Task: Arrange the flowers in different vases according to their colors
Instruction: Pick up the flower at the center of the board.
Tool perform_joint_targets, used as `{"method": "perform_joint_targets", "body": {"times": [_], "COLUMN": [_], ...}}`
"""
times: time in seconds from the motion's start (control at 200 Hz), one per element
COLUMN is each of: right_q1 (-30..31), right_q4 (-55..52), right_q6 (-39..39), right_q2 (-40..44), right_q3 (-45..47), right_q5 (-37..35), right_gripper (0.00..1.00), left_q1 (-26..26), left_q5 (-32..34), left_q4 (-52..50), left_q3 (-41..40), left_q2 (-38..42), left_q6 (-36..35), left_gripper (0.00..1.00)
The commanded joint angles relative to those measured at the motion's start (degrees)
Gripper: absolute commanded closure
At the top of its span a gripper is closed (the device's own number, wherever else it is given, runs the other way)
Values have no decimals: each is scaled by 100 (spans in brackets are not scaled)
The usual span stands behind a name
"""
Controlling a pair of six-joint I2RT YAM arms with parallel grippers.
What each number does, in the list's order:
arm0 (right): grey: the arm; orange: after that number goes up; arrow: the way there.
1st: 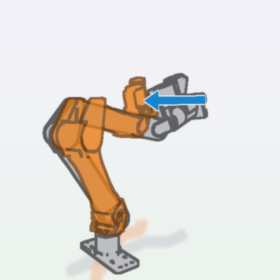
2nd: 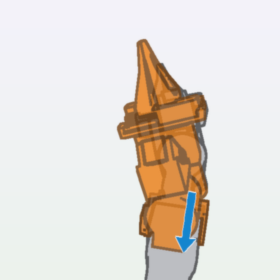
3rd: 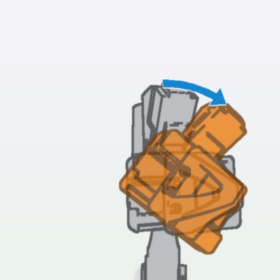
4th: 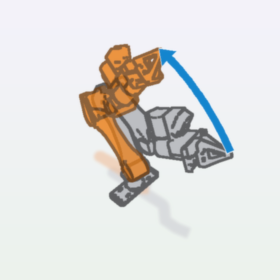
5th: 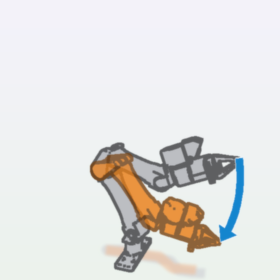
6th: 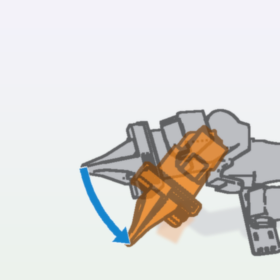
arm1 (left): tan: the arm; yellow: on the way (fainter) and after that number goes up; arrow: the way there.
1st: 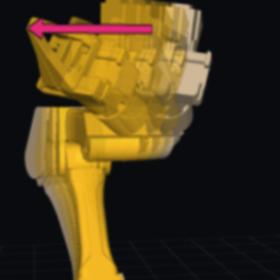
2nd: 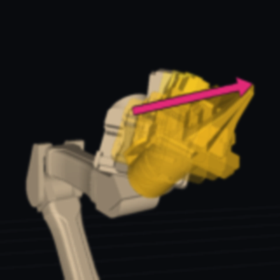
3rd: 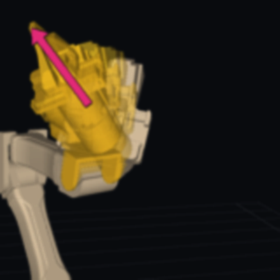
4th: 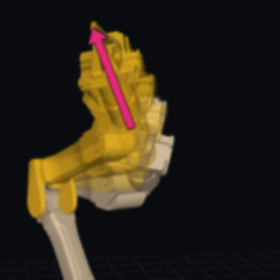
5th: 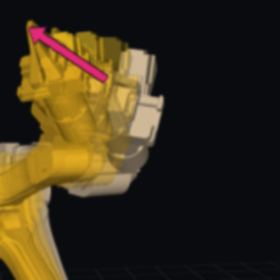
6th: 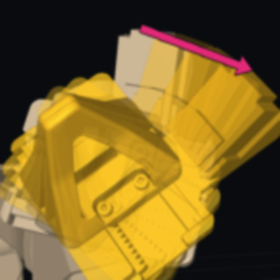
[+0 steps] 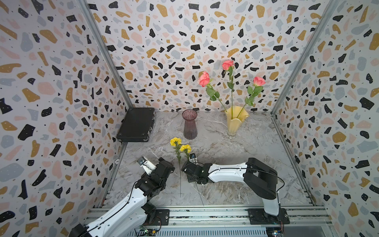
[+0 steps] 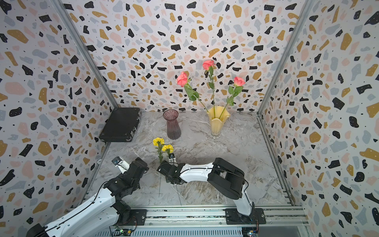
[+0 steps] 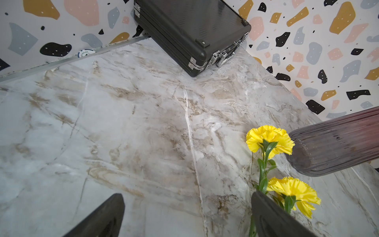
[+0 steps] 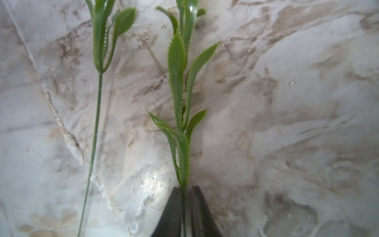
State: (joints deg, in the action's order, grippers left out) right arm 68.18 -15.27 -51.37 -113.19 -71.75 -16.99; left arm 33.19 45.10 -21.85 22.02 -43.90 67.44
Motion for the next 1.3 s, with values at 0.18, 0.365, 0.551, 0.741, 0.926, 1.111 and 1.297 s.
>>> {"method": "perform_joint_targets", "body": {"times": [0.18, 0.365, 0.551, 0.741, 0.926, 1.111, 1.297], "right_q1": [-76, -148, -565, -937, -1440, -2098, -2652], "right_q4": [-372, -270, 849, 1639, 1867, 2570, 2574], "right_q6": [395, 1525, 2737, 3926, 4511, 4560, 4266], "right_q2": [675, 1750, 2684, 2622, 1896, 994, -92], "right_q3": [304, 416, 674, -250, -2017, -3398, -5148], "right_q5": [-457, -936, -352, -211, 190, 460, 1095], "right_gripper": [100, 100, 100, 100, 100, 100, 100], "left_q1": [12, 12, 12, 13, 15, 17, 12], "left_q5": [-1858, -2726, -3329, -3781, -3940, -3638, -3278], "left_q4": [2104, 3034, 3624, 3866, 3786, 3722, 3735], "left_q3": [-482, -729, -796, -653, -522, -700, -890], "left_q2": [215, 124, -174, -749, -953, -600, -221], "left_q6": [-2427, -2775, -2991, -2750, -2790, -2693, -2645], "left_gripper": [1, 1, 1, 1, 1, 1, 1]}}
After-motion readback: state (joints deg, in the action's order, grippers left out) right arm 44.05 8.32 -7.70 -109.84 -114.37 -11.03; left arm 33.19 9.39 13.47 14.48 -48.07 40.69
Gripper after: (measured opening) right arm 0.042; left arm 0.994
